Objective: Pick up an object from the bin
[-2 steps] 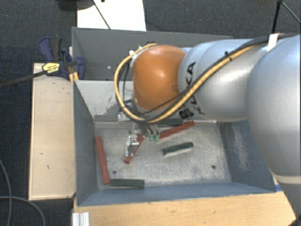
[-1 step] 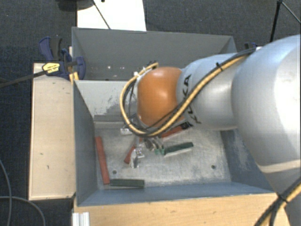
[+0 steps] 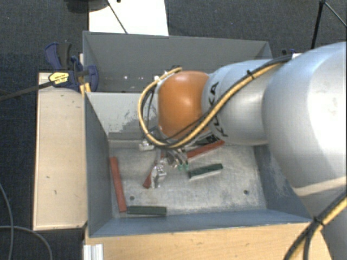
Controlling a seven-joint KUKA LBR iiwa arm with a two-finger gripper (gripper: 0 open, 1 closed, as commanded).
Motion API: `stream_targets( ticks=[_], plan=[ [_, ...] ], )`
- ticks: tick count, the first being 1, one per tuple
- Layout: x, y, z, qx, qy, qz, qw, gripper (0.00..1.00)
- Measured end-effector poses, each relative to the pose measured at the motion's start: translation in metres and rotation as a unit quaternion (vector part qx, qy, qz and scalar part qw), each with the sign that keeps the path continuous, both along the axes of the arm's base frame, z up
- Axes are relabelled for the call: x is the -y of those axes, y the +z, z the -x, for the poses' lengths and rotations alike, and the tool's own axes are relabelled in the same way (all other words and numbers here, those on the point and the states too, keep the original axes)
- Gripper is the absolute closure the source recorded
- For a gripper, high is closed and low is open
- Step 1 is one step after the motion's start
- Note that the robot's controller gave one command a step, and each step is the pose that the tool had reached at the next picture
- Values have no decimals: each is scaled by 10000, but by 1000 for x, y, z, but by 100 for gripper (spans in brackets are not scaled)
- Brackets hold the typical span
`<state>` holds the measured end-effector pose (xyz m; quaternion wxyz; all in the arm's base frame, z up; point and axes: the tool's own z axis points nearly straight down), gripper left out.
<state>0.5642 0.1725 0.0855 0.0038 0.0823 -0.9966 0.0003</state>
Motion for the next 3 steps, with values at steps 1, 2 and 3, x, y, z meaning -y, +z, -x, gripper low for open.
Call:
stream_targets(
  ticks=[1, 2, 3],
  plan=[
    [0, 9, -6, 32, -24, -7, 10000, 0],
    [27, -12, -8, 83, 1905, -27, 9817, 100],
    [27, -12, -8, 82, 1897, -27, 9818, 100]
  ],
)
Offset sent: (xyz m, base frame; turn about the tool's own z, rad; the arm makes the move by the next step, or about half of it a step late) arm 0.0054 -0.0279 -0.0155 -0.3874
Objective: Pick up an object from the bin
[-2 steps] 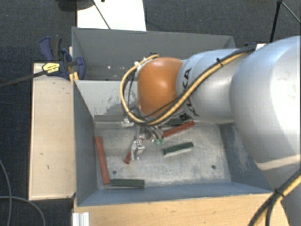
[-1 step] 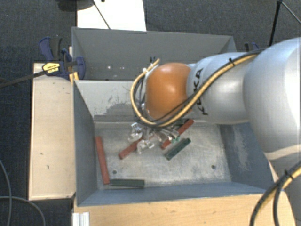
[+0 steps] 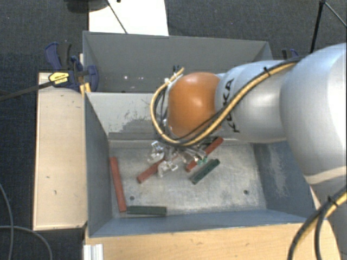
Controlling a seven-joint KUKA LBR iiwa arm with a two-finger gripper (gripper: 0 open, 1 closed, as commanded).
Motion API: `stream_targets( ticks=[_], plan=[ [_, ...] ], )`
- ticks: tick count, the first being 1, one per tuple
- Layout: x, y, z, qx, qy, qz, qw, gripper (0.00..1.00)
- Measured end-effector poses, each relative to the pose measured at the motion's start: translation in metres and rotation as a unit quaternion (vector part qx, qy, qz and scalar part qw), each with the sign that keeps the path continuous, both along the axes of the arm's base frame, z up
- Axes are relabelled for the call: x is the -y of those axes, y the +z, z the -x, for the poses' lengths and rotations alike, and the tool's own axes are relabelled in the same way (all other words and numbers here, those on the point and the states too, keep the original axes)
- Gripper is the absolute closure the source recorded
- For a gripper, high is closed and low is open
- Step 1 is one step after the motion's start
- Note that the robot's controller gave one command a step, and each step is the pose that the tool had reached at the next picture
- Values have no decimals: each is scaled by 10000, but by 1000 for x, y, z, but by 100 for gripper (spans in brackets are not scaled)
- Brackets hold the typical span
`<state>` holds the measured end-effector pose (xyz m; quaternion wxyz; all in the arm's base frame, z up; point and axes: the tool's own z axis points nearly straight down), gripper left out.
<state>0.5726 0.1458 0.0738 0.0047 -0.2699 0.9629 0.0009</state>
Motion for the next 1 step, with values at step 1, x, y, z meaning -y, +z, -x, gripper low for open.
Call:
stream_targets(
  ticks=[1],
  plan=[
    [-1, 131, 7, -36, -343, 14, 9994, 100]
  ],
)
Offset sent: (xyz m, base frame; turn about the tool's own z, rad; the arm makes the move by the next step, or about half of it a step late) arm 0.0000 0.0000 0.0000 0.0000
